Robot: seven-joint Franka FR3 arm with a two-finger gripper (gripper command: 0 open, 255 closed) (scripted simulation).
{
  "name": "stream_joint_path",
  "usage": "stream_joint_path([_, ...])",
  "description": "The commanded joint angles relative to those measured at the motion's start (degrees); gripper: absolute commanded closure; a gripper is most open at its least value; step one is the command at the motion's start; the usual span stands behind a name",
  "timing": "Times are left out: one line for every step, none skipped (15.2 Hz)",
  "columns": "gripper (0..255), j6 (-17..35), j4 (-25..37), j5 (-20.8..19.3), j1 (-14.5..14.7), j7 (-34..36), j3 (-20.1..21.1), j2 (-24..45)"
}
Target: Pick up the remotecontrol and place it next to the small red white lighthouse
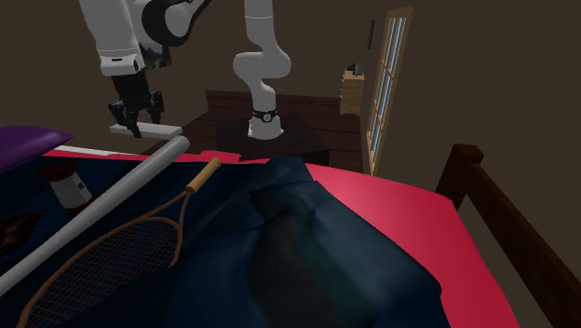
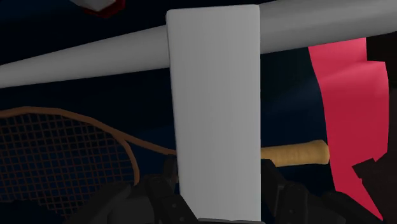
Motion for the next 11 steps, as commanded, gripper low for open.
stream_joint_path([255,-0.9,2.5,1.4,-2.1,-3.4,-0.8,2.2])
stream_joint_path([255,-1.2,3.6,2.1,-3.2,-5.0,-1.2,3.1])
stream_joint_path([255,-1.6,4.7,2.7,-4.3,-6.6,-1.5,4.1])
stream_joint_path([255,-2.0,5.9,3.4,-5.4,-8.2,-1.7,5.2])
stream_joint_path([255,-2.4,7.2,4.2,-6.6,-9.8,-2.0,6.3])
stream_joint_path([255,-2.9,8.6,4.9,-7.9,-11.3,-2.1,7.5])
stream_joint_path([255,-3.4,10.0,5.6,-9.1,-12.8,-2.3,8.7])
stream_joint_path([255,-4.0,11.6,6.4,-10.5,-14.3,-2.4,9.9])
stream_joint_path([255,-4.6,13.2,7.1,-11.9,-15.7,-2.4,11.2])
stream_joint_path([255,-5.2,14.9,7.9,-13.3,-17.1,-2.5,12.5])
stream_joint_path([255,-5.9,16.7,8.6,-14.7,-18.5,-2.5,13.9])
